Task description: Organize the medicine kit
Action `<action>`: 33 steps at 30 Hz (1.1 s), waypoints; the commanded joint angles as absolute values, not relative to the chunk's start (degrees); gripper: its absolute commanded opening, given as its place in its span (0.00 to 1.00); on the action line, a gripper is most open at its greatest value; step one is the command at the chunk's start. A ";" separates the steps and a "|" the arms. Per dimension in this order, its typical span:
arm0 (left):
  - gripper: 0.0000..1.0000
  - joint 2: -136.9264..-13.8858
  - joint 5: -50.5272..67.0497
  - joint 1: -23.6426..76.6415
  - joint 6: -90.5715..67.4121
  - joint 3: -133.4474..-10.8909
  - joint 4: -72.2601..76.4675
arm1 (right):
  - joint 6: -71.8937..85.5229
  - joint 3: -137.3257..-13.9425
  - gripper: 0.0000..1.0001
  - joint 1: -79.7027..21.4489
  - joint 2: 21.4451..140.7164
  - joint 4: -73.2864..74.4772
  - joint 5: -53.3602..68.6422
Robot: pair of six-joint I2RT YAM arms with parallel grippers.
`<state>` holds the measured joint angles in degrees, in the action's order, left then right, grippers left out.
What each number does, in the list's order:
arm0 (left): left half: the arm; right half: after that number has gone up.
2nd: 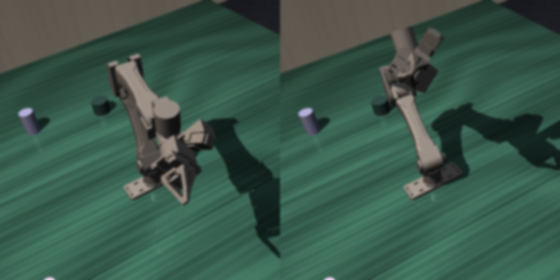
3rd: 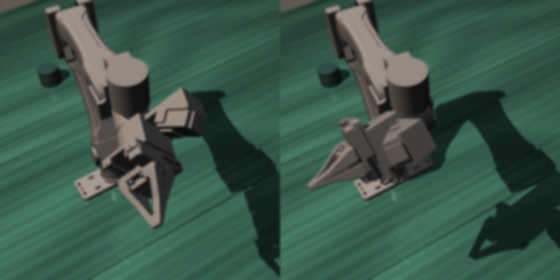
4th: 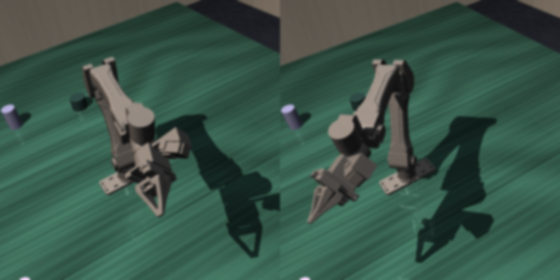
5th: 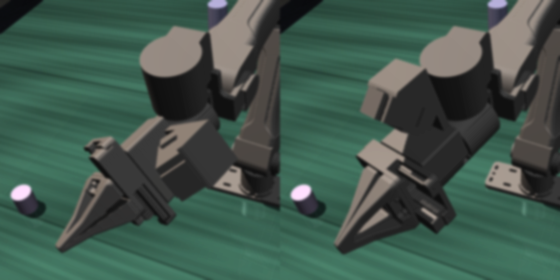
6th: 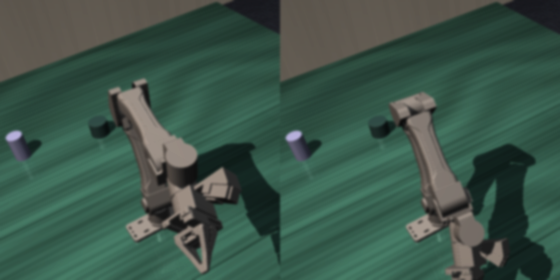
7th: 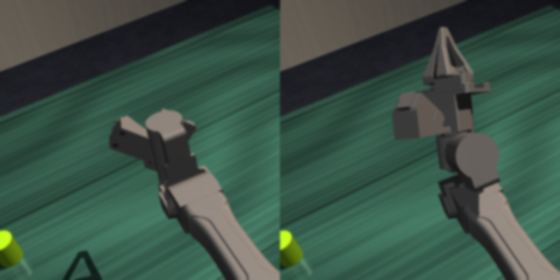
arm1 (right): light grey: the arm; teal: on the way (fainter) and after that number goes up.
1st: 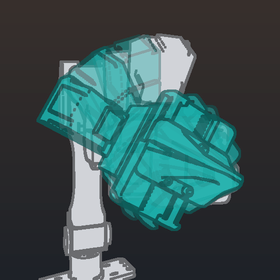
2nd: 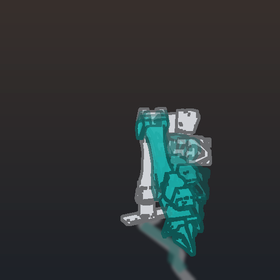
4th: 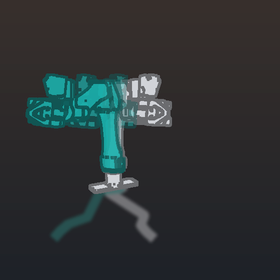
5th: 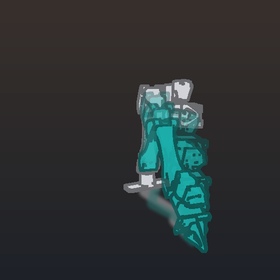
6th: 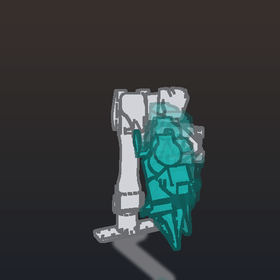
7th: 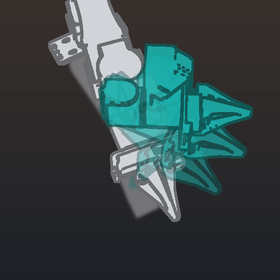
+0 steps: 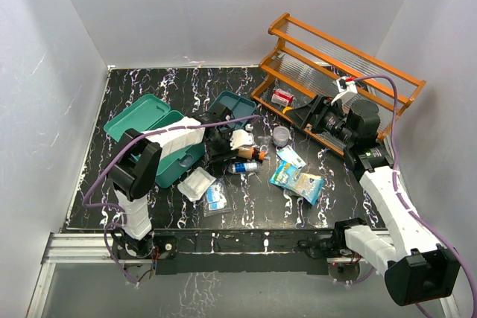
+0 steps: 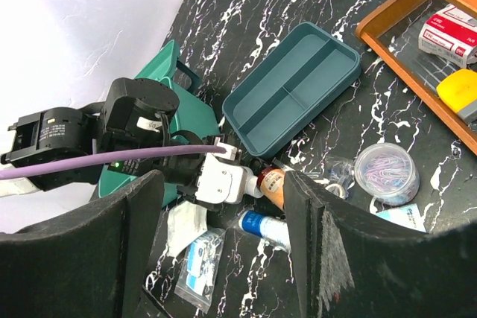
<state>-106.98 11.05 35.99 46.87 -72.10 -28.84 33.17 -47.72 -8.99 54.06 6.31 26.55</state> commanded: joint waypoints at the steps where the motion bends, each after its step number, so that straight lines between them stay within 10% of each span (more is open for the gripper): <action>1: 0.43 -106.61 14.21 36.30 46.67 -73.60 -30.63 | 33.22 -47.80 0.63 -9.17 52.36 2.72 26.58; 16: 0.30 -87.17 21.74 35.04 39.86 -71.44 -23.73 | 34.65 -48.17 0.62 -9.22 52.28 2.24 26.25; 33: 0.31 -66.56 -4.86 22.28 -22.53 -66.44 -13.47 | 37.22 -48.24 0.60 -10.42 55.26 -1.10 28.15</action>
<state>-69.78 1.17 26.46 -1.91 -64.45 -9.93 36.47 -47.72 -9.50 54.74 3.73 27.40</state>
